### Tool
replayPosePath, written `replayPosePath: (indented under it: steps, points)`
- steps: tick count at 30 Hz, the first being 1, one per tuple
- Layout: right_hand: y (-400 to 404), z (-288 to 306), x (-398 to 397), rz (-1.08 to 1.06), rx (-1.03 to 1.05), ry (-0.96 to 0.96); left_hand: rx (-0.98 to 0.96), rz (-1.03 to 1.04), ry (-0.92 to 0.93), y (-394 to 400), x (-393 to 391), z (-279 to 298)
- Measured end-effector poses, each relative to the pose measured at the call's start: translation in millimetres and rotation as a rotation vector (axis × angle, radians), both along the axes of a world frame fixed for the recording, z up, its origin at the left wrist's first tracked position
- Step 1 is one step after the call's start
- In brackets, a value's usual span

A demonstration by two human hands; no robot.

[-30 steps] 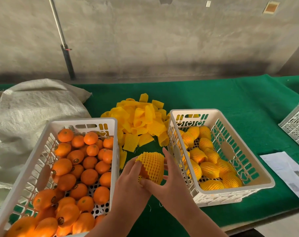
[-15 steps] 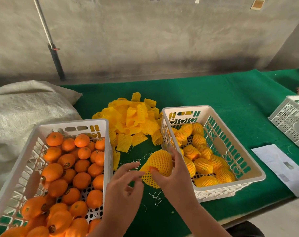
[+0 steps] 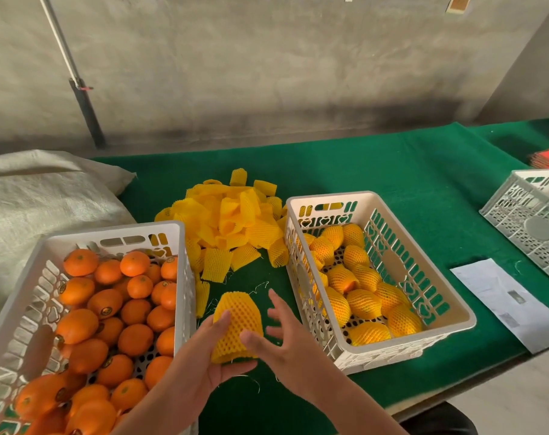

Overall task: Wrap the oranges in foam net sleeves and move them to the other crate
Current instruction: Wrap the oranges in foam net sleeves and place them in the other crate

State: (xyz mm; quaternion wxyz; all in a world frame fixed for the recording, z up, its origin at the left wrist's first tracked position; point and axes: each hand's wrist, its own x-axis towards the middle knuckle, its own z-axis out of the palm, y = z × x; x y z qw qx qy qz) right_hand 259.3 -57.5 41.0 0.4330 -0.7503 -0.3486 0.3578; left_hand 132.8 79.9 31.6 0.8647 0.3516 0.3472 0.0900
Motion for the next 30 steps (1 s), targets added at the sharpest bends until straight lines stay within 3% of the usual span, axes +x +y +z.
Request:
replayPosePath:
  steps: [3, 5, 7, 9, 11, 13, 15, 17, 22, 25, 30]
  points:
    - [5.0, 1.8, -0.1, -0.108, 0.034, 0.069, -0.01, -0.154, 0.009, -2.1, 3.1, 6.0]
    - [4.8, 3.6, 3.0, -0.204, 0.068, 0.114, 0.169, -0.269, 0.033, 3.0, 1.2, 8.0]
    - [-0.9, 12.2, 13.2, -0.28, 0.091, 0.168, 0.667, -0.402, 0.114, 16.8, -9.9, -0.4]
    - [-11.2, 24.1, 36.3, -0.403, 0.134, 0.195, 1.304, -0.469, 0.394, 36.1, -28.8, -23.6]
    - [-25.6, 31.8, 73.3, -0.528, 0.15, 0.109, 1.616, -0.53, 0.699, 47.1, -41.4, -44.0]
    - [-42.7, 28.4, 114.6, -0.599, 0.038, -0.075, 1.605, -0.584, 0.819, 47.4, -48.1, -67.5]
    - [-57.1, 9.4, 153.4, -0.621, -0.163, -0.142, 1.451, -0.588, 0.817, 40.2, -48.5, -83.8]
    - [-66.2, -14.7, 177.9, -0.524, -0.39, -0.123, 1.305, -0.451, 0.752, 34.8, -46.1, -90.2]
    - [-49.2, -60.0, 182.8, -0.132, -0.83, -0.094, 1.314, -0.386, 0.787, 34.6, -43.6, -96.4]
    - [-34.6, -83.4, 177.2, 0.02, -0.922, -0.259, 1.317, -0.391, 0.78, 36.9, -42.9, -97.3]
    - [-27.5, -98.0, 179.2, 0.063, -0.991, -0.251, 1.311, -0.403, 0.777, 38.2, -40.8, -95.7]
